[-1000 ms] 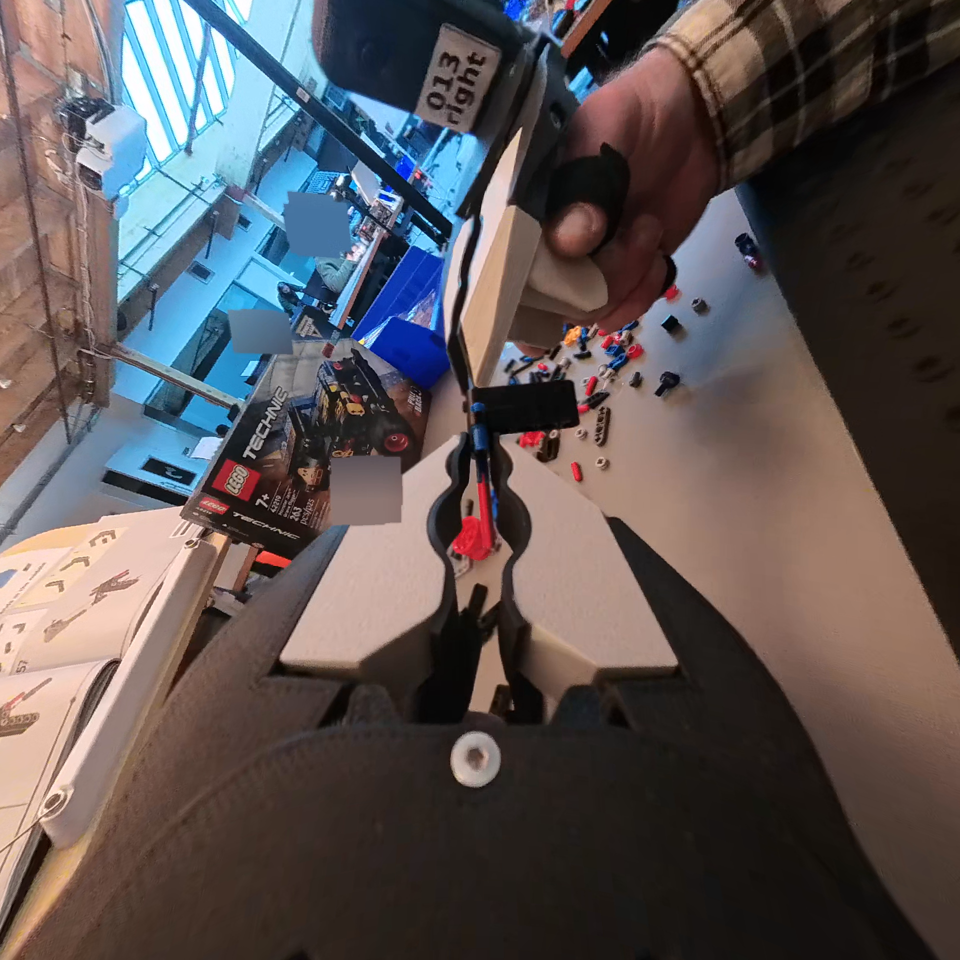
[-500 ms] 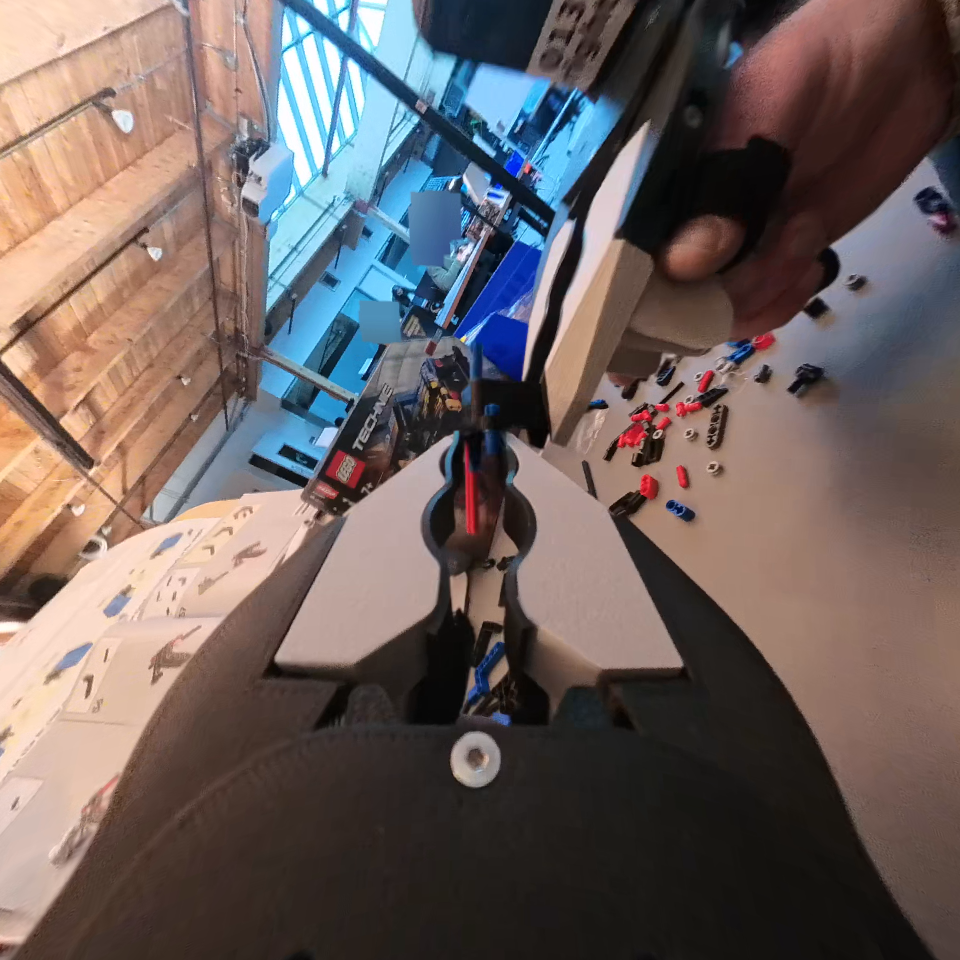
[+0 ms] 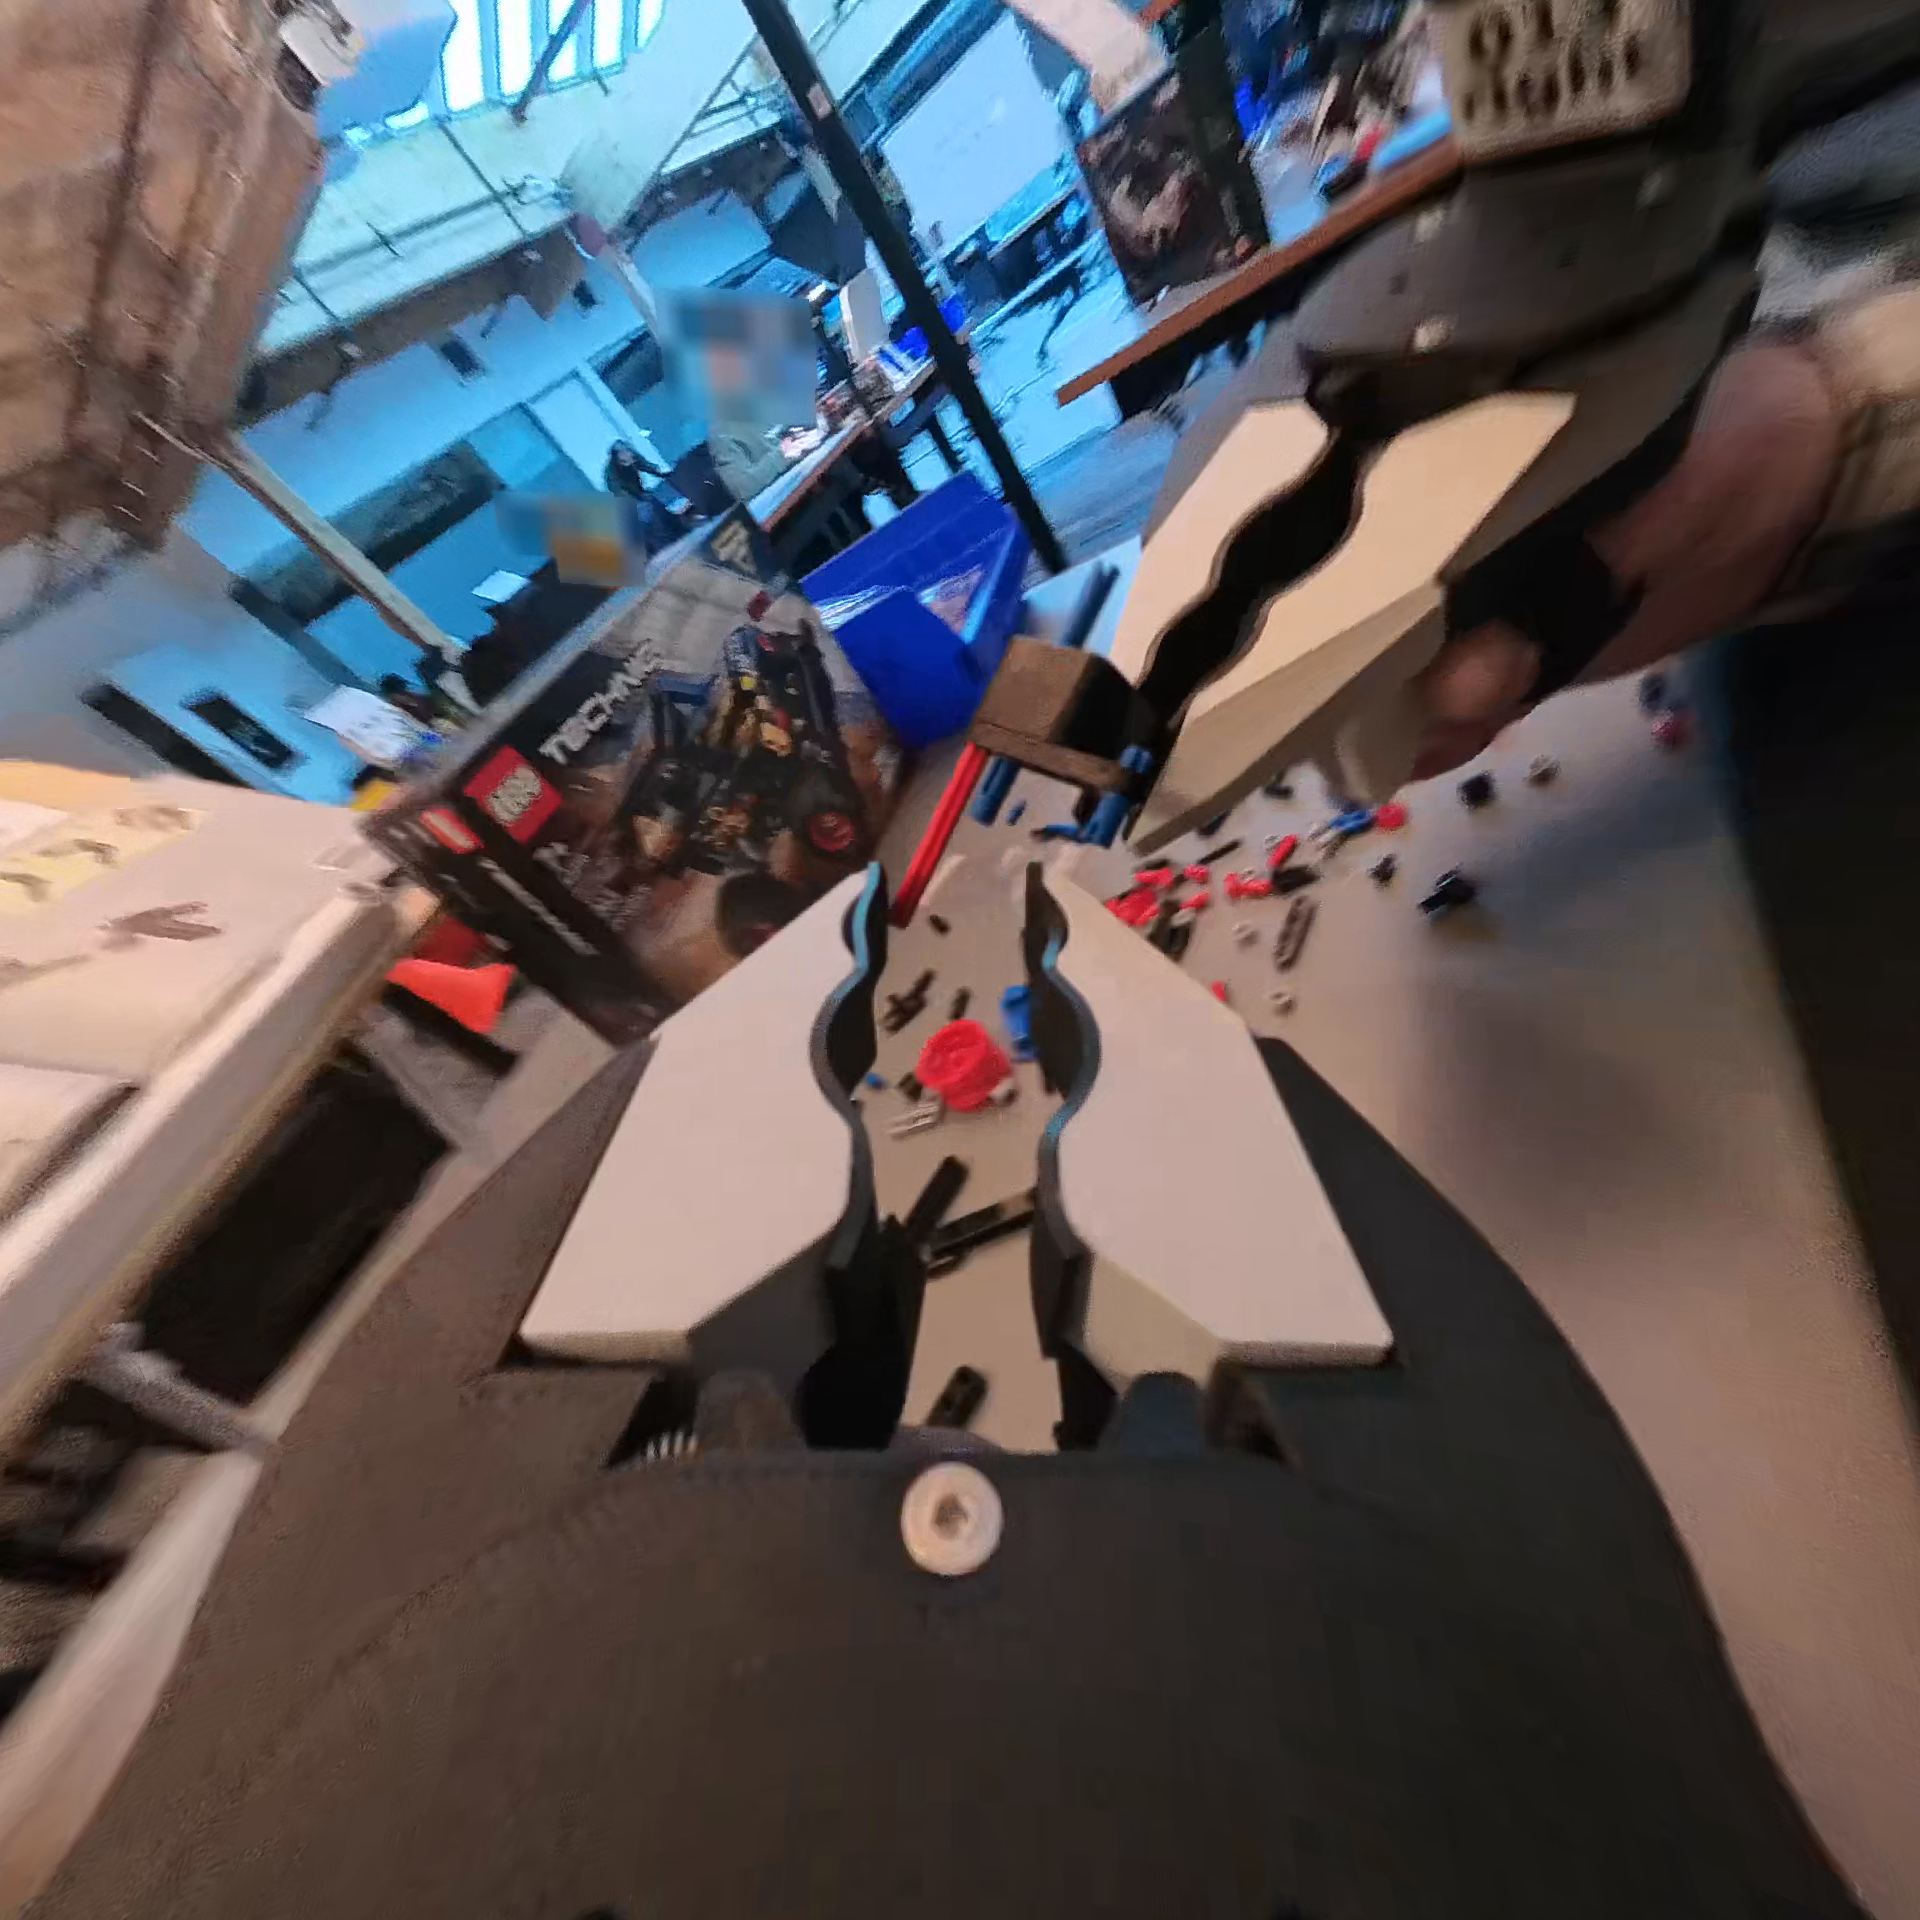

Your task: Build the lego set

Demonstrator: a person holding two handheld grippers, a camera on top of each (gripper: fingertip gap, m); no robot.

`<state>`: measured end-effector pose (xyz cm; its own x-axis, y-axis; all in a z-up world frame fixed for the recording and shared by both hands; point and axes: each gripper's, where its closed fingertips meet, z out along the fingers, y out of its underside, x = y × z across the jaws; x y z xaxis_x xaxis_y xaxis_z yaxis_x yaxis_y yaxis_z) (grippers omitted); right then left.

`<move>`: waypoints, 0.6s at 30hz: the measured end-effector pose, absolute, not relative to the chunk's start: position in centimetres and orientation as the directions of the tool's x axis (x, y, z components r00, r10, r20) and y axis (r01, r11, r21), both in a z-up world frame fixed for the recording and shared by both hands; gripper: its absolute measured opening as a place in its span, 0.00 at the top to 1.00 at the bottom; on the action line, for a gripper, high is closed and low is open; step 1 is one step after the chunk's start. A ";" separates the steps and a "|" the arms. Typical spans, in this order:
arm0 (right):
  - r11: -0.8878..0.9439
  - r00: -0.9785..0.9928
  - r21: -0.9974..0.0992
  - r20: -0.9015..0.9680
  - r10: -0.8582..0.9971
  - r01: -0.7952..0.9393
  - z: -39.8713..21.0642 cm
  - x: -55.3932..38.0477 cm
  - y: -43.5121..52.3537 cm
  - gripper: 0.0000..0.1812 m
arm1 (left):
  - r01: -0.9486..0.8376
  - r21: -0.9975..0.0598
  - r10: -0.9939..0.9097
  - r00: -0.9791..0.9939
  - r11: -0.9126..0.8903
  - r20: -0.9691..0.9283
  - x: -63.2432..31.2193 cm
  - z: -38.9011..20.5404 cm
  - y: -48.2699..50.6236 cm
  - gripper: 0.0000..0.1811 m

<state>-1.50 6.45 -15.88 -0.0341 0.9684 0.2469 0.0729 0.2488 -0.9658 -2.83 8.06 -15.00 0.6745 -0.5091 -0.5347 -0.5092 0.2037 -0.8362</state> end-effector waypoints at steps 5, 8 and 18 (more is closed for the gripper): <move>0.489 0.103 -0.856 0.509 0.855 0.169 -15.8 -1.5 7.6 0.98 | -0.144 -0.988 -0.742 0.668 -0.061 -0.052 -2.9 -15.2 7.1 0.69; 0.634 0.136 -0.732 0.675 0.725 0.251 -16.1 -1.8 7.6 0.98 | 0.006 -0.982 -0.795 0.586 -0.190 0.157 -2.2 -14.8 6.5 0.55; 0.735 0.127 -0.583 0.805 0.579 0.346 -16.7 -2.3 7.4 0.98 | -0.090 -0.989 -0.730 0.683 -0.116 0.023 -1.6 -15.7 7.7 0.66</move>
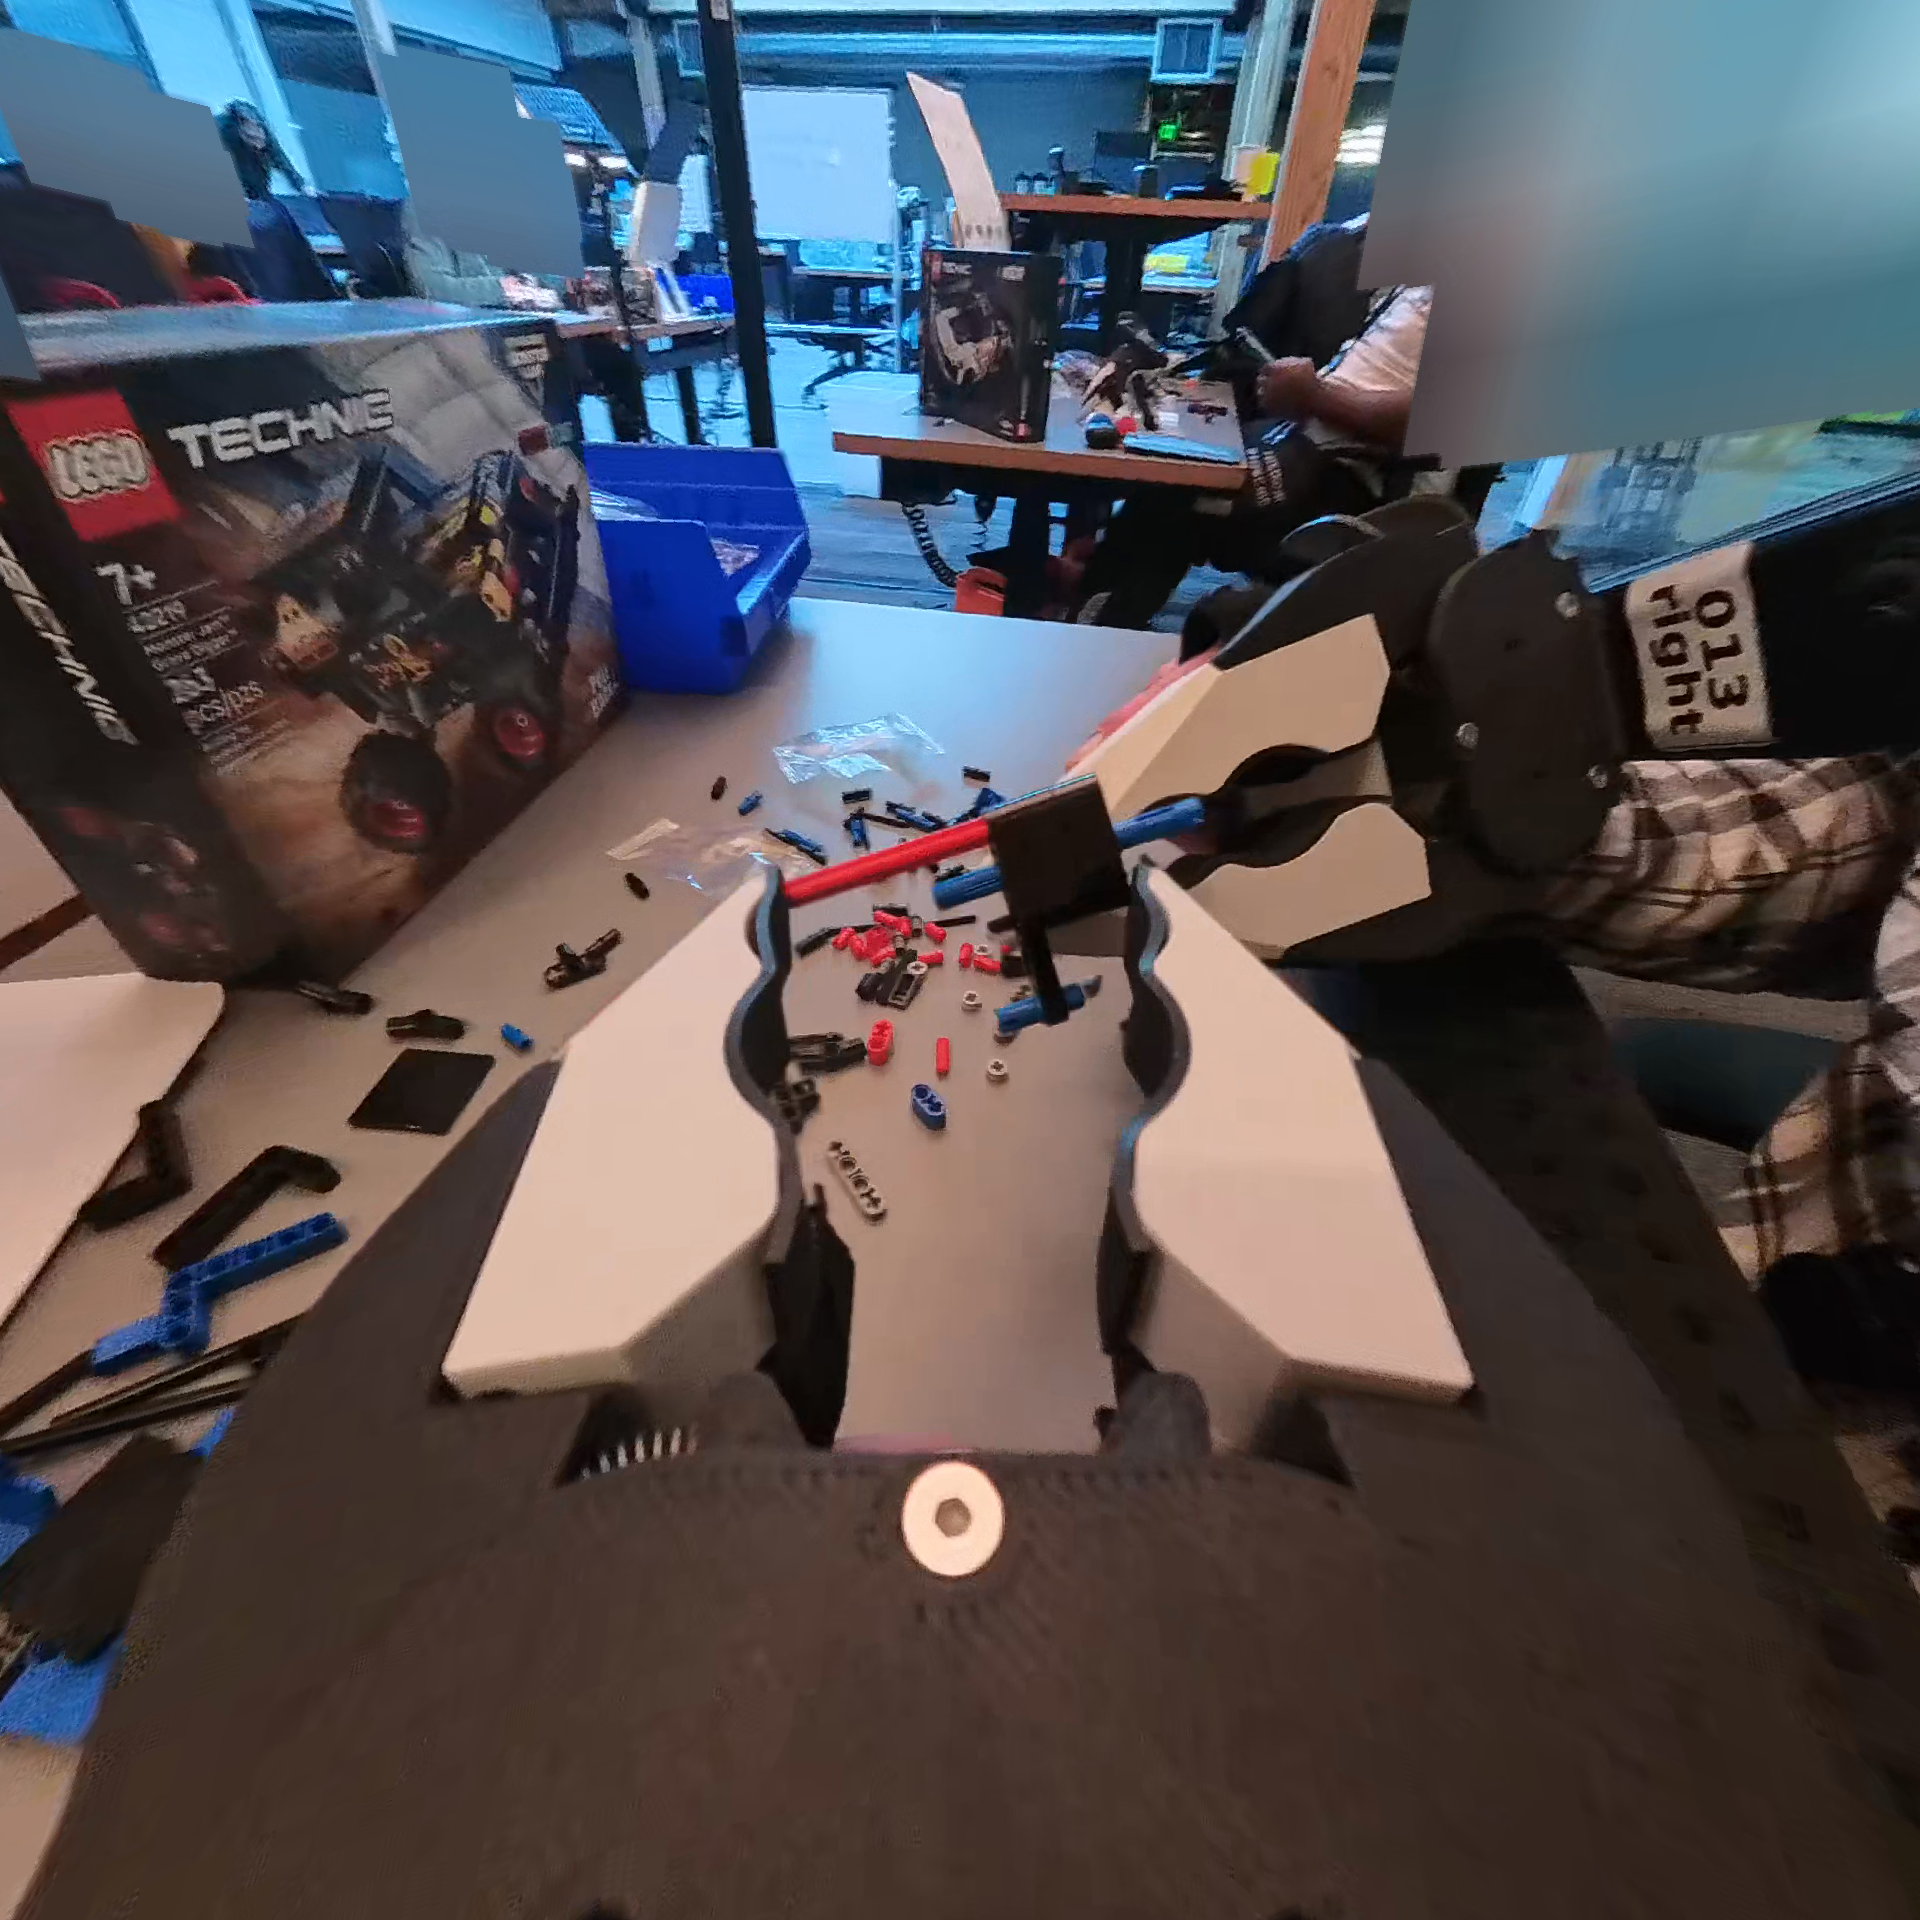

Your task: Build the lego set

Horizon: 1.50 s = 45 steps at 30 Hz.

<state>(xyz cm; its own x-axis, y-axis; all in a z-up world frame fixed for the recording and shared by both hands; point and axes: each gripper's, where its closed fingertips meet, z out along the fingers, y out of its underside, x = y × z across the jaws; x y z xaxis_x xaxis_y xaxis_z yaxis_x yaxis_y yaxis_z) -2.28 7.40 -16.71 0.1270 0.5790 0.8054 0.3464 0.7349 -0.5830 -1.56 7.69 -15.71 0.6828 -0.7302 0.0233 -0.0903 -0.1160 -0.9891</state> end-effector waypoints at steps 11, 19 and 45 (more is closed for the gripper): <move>0.737 0.113 -0.549 0.825 0.554 0.395 -17.3 -2.3 7.6 0.98 | -0.198 -0.979 -0.726 0.681 -0.051 -0.100 -1.0 -16.0 7.4 0.75; 0.719 0.103 -0.569 0.807 0.581 0.398 -17.6 -2.3 7.7 0.97 | -0.263 -0.965 -0.721 0.672 -0.017 -0.171 -0.8 -16.3 7.3 0.80; 0.704 0.139 -0.419 0.897 0.420 0.574 -18.5 -2.5 10.7 0.98 | -0.079 -0.983 -0.610 0.791 -0.164 0.039 -1.8 -15.8 8.7 0.82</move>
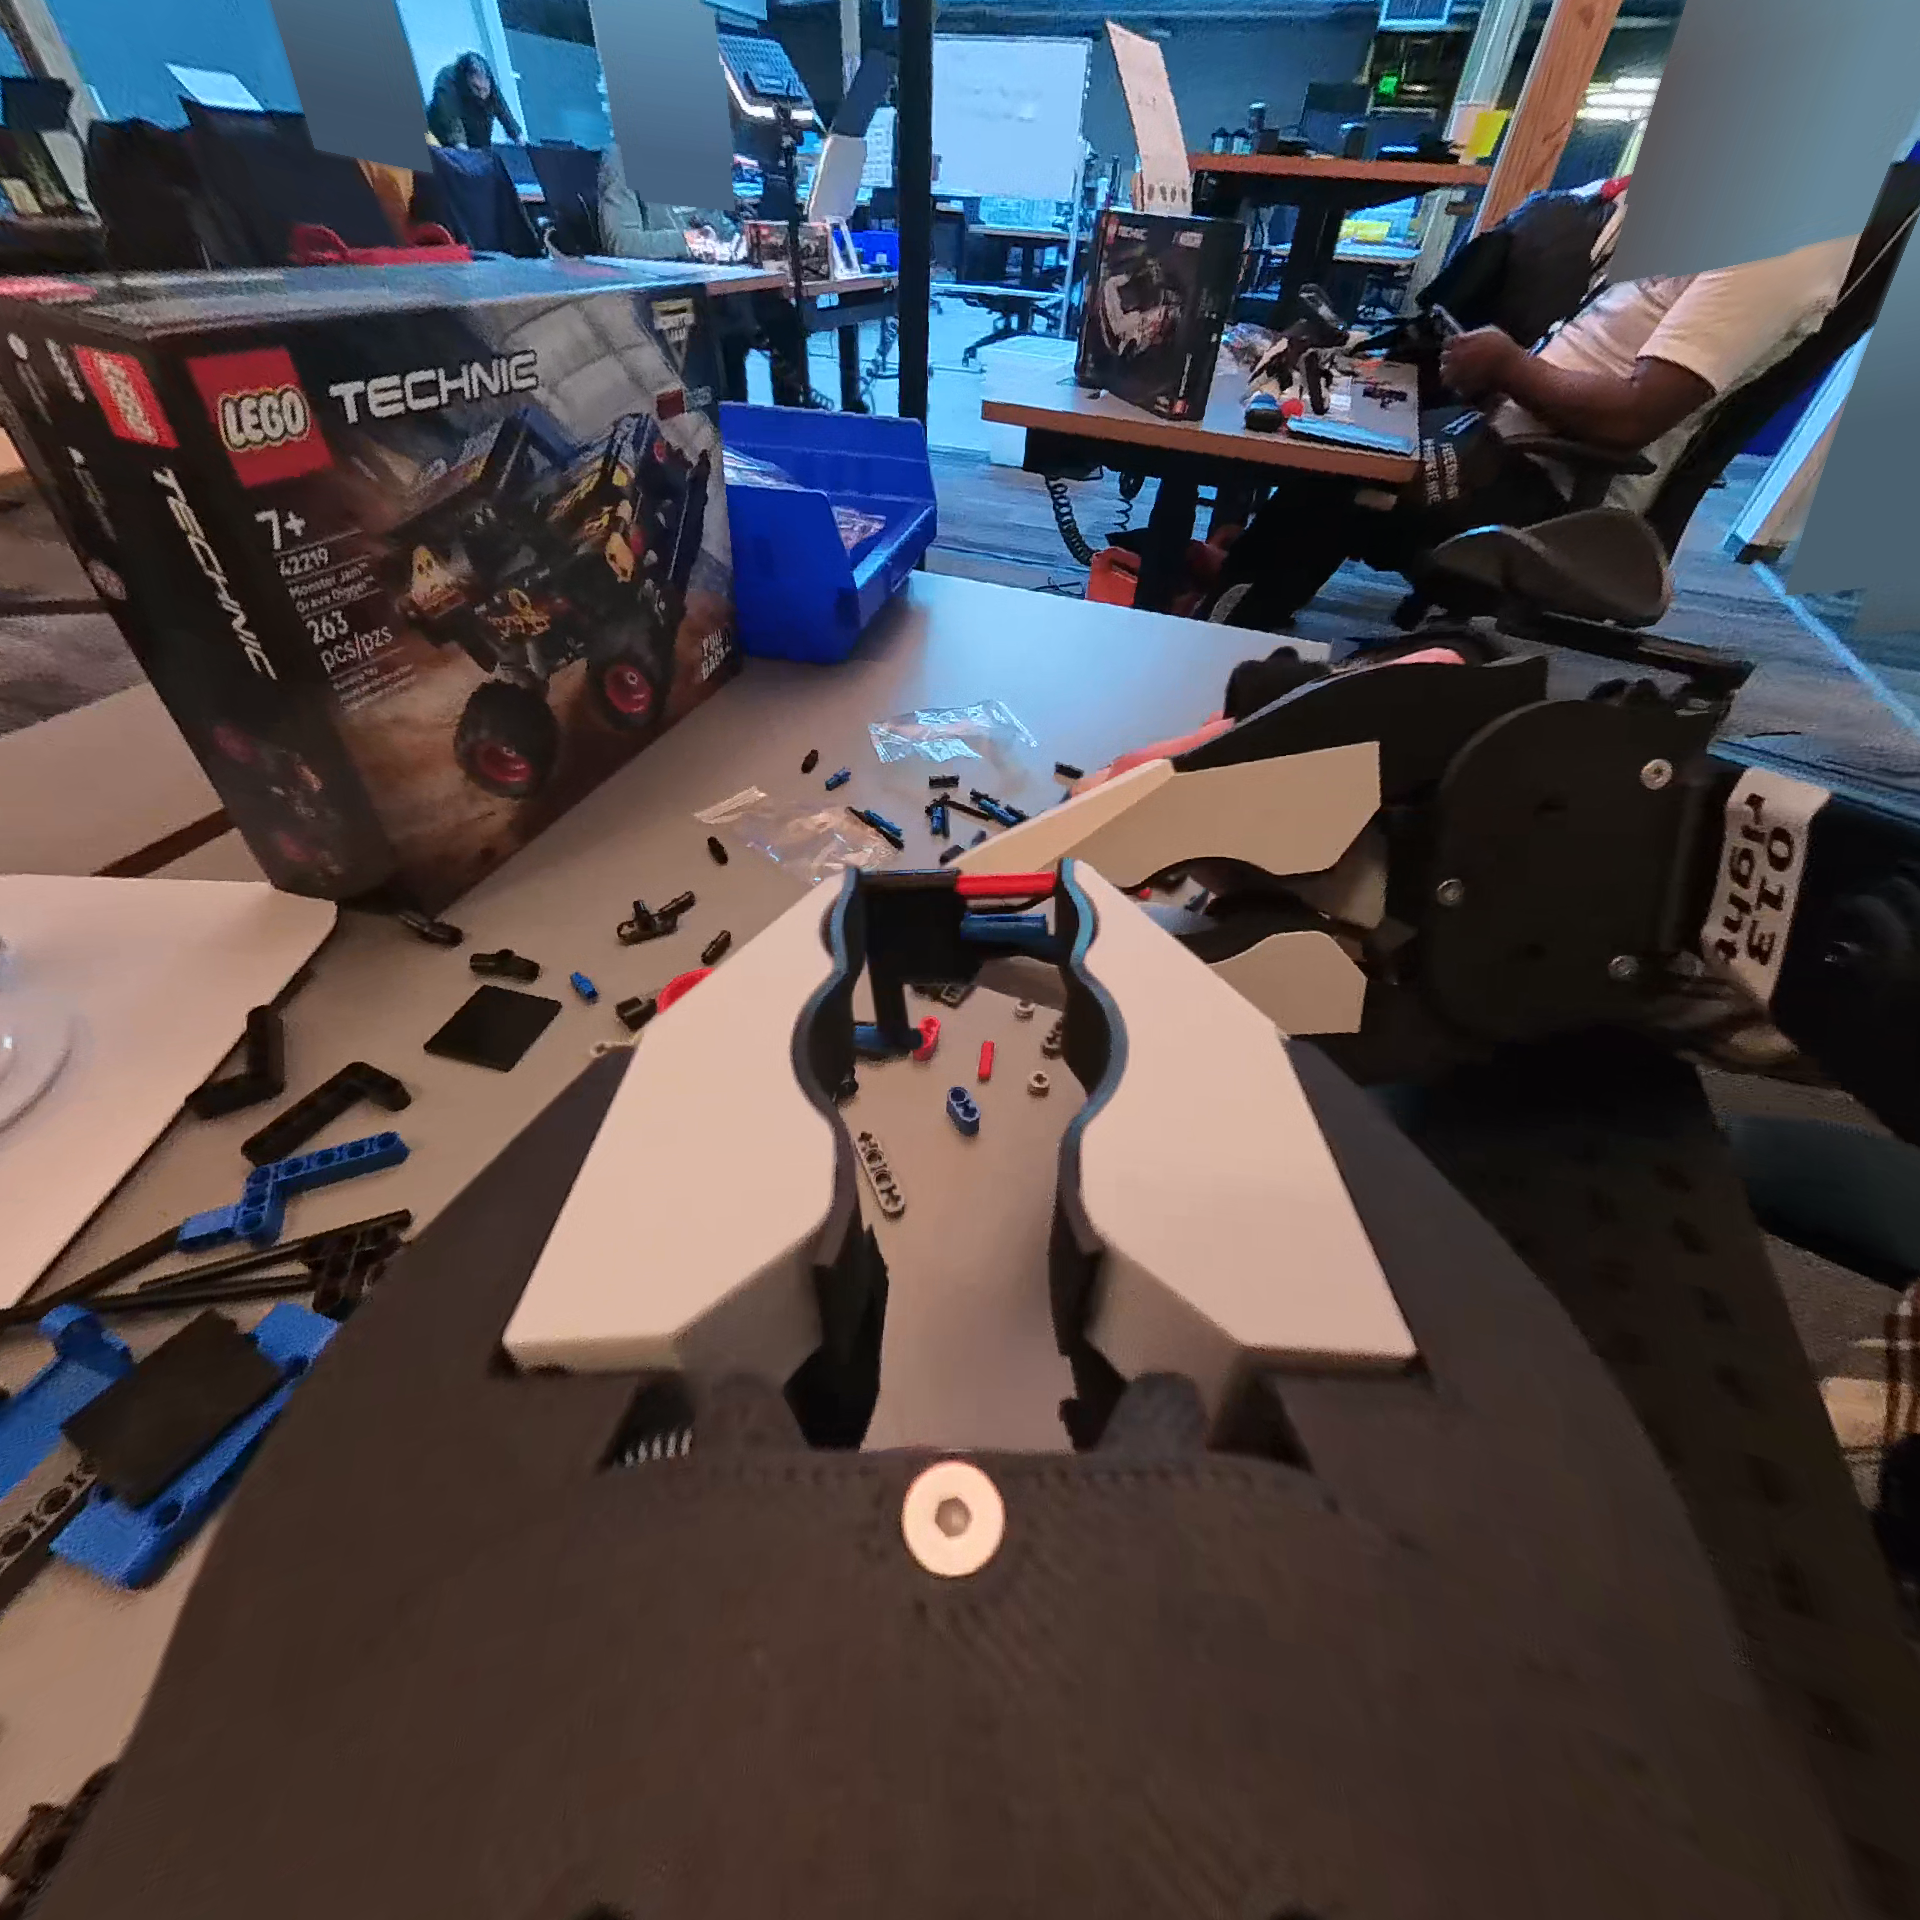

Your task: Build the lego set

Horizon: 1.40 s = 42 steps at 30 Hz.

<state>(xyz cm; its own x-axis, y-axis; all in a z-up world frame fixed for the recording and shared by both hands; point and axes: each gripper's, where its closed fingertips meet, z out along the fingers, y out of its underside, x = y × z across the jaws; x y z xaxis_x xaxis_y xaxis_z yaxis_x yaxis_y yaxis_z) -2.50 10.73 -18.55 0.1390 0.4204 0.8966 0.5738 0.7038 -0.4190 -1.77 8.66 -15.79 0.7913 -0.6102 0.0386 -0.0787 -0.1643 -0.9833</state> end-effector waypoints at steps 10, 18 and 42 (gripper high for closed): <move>0.720 0.119 -0.399 0.906 0.407 0.568 -18.8 -2.5 10.4 0.98 | -0.039 -0.977 -0.627 0.772 -0.210 0.104 -1.9 -16.4 8.9 0.80; 0.720 0.125 -0.413 0.899 0.419 0.558 -18.7 -2.5 10.2 0.98 | -0.079 -0.971 -0.613 0.786 -0.226 0.079 -1.9 -17.1 9.2 0.75; 0.735 0.121 -0.396 0.909 0.399 0.551 -18.6 -2.4 9.9 0.98 | -0.018 -0.976 -0.649 0.749 -0.218 0.131 -1.8 -16.5 8.9 0.82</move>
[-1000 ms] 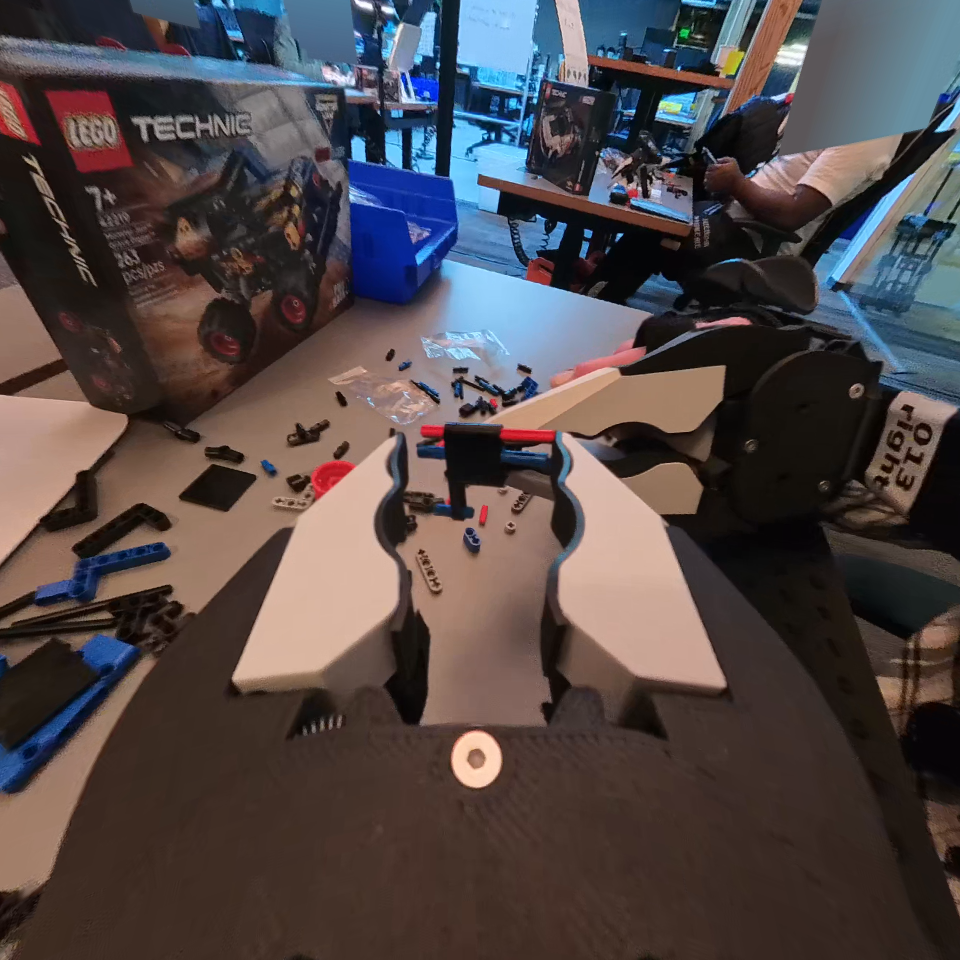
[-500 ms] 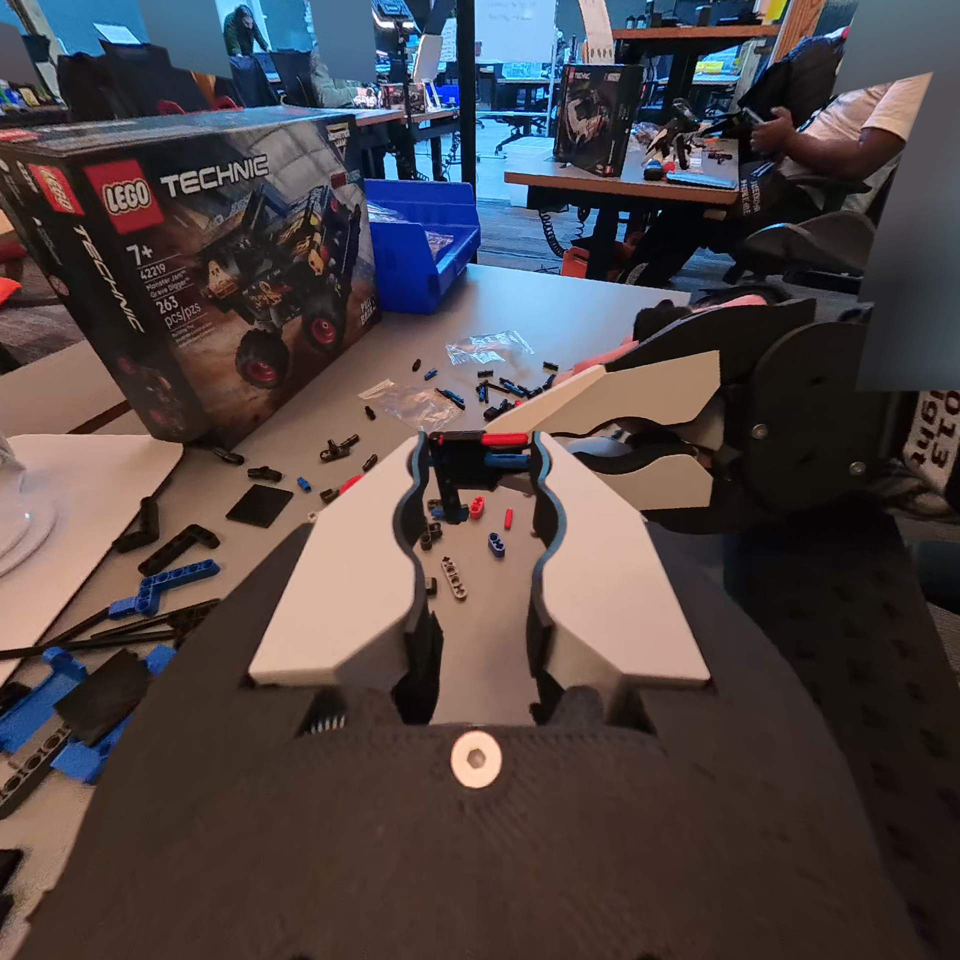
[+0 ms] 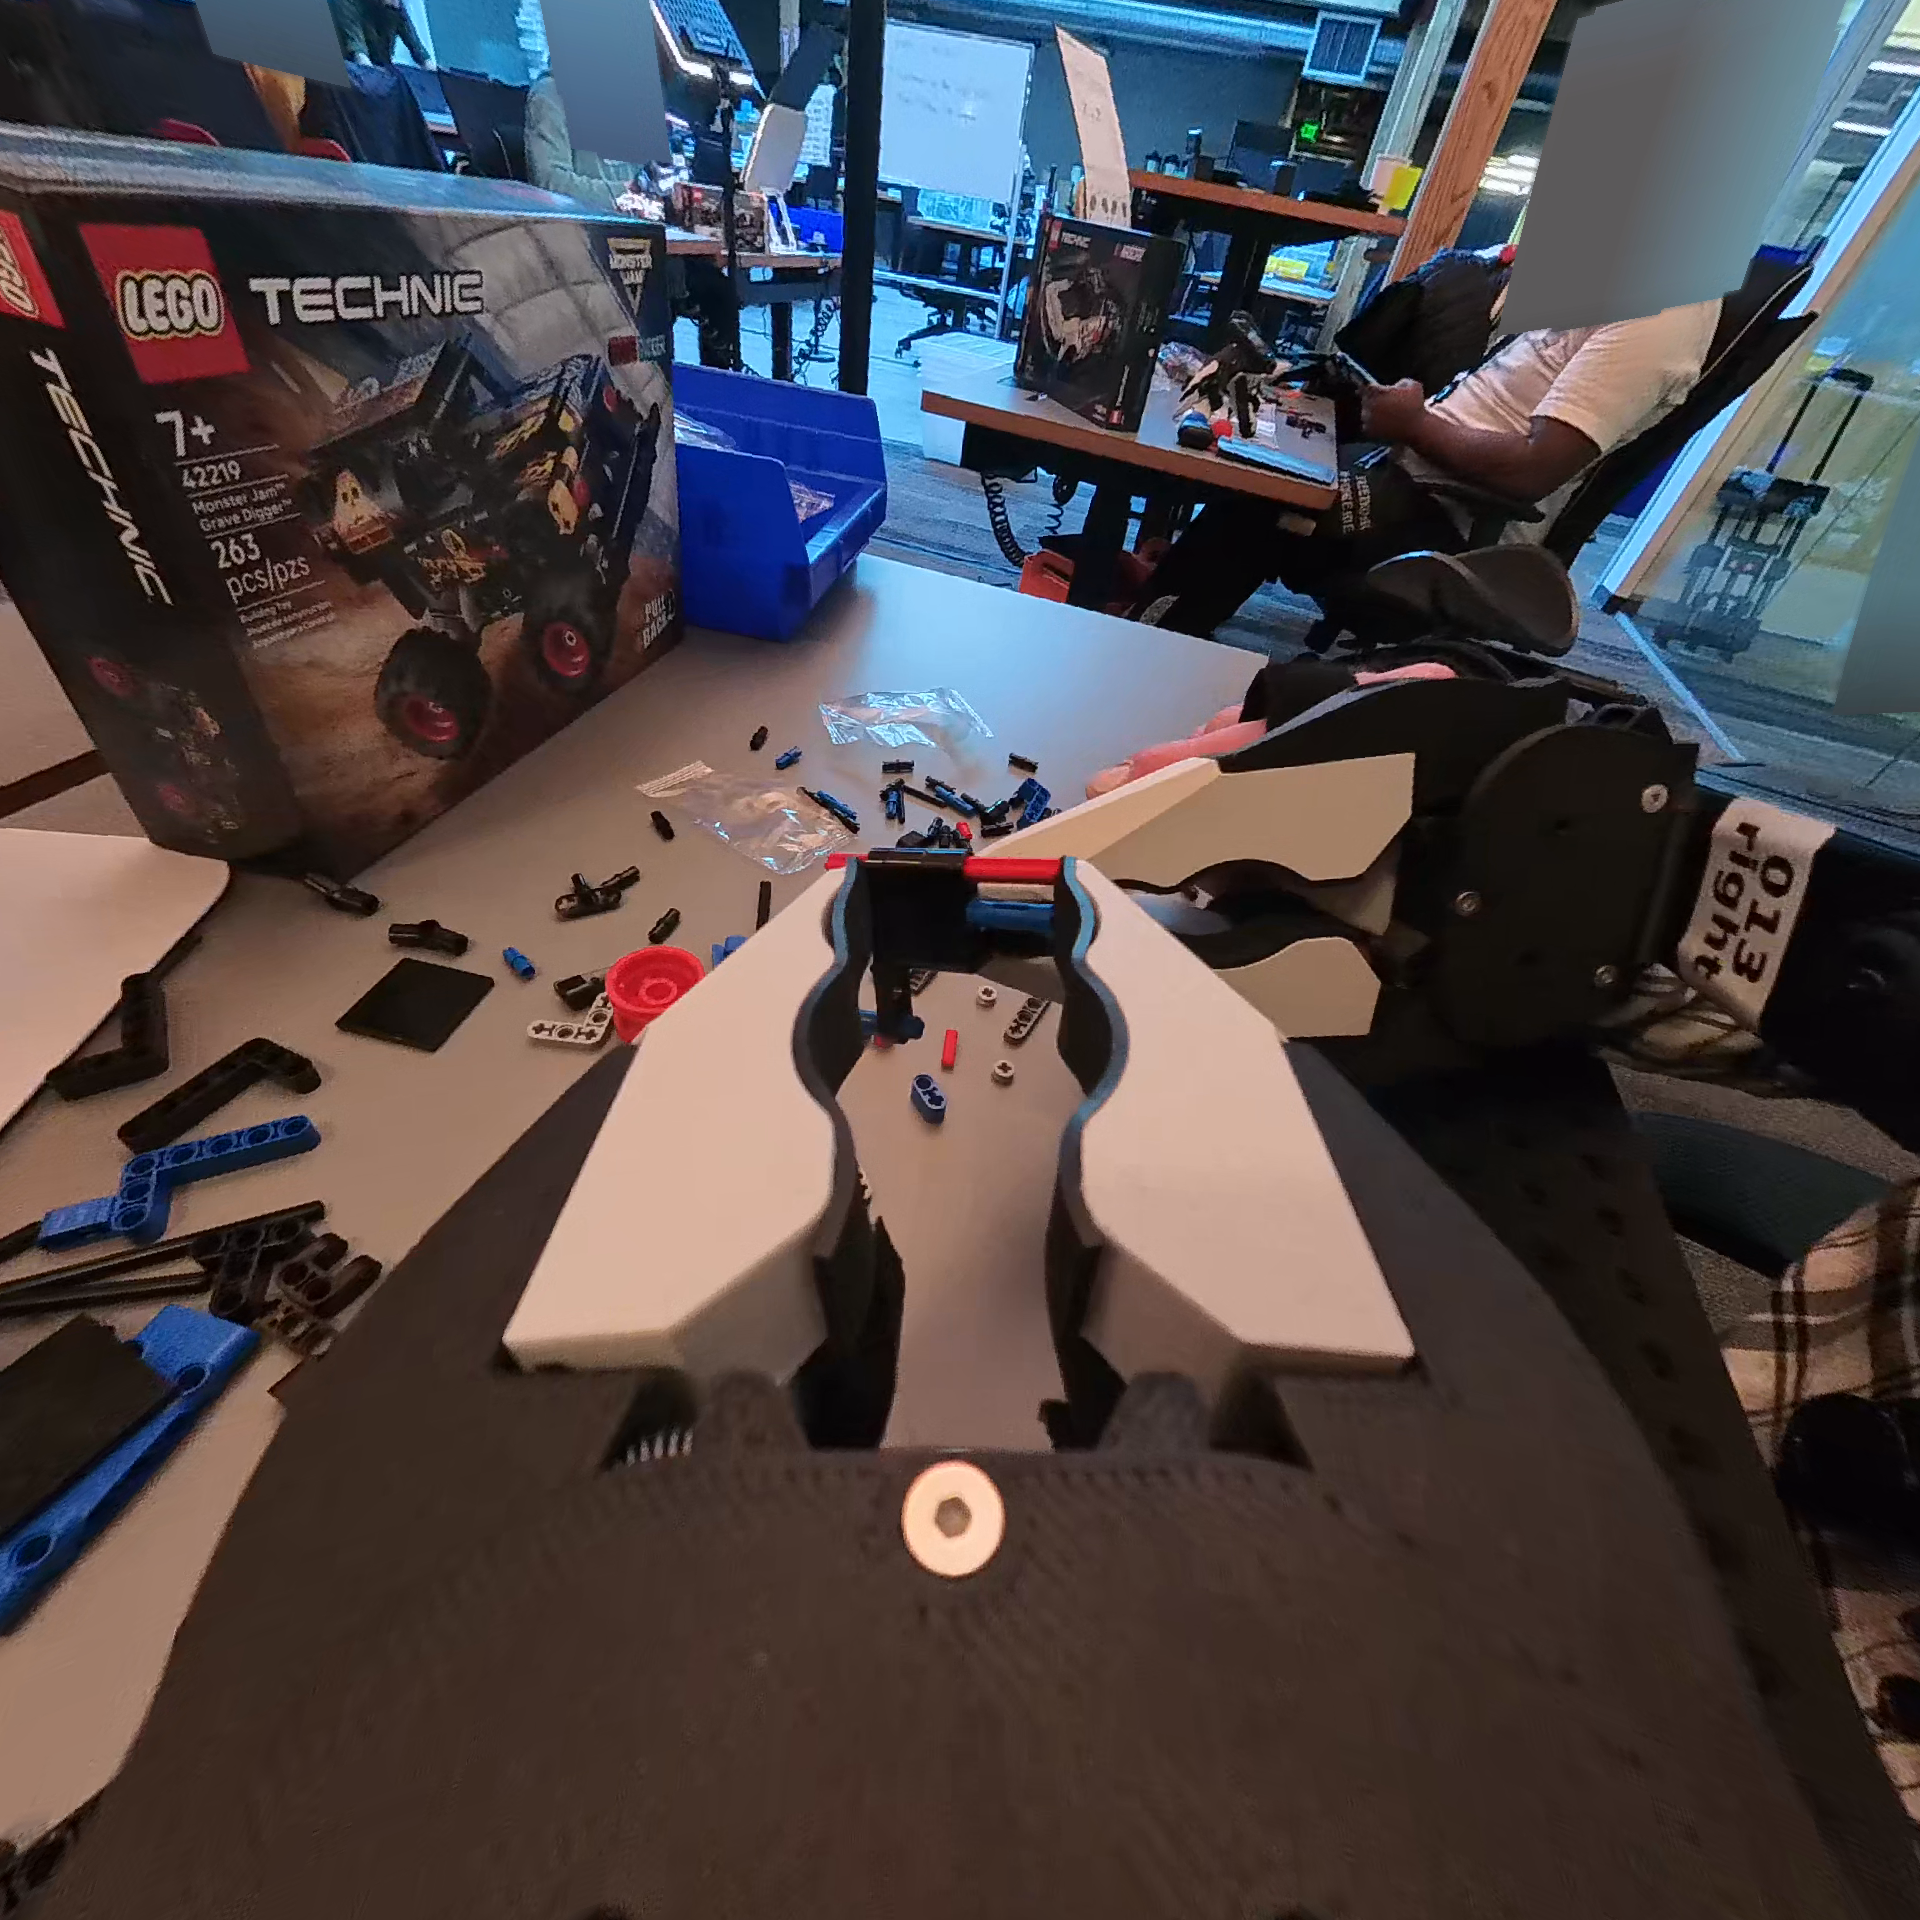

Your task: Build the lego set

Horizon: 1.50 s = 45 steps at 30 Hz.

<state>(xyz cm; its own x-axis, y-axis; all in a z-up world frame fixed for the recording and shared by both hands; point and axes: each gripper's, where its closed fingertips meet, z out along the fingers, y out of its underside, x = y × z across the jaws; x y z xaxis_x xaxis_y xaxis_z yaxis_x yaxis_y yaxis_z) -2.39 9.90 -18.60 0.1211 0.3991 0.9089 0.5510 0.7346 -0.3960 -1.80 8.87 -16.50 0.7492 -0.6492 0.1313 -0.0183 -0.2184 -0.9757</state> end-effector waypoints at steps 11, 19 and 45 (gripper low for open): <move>0.726 0.128 -0.399 0.908 0.400 0.560 -18.6 -2.4 10.0 0.98 | -0.037 -0.977 -0.638 0.763 -0.209 0.107 -1.9 -16.5 9.0 0.82; 0.582 0.155 -0.651 0.721 0.676 0.488 -19.3 -2.5 10.5 0.98 | -0.080 -0.974 -0.651 0.755 -0.210 0.078 -2.0 -16.7 9.0 0.69; 0.113 -0.088 -0.686 0.072 0.994 0.719 -28.7 -0.1 5.7 0.98 | -0.463 -0.866 -0.642 0.725 -0.189 -0.248 -3.5 -21.1 9.0 0.64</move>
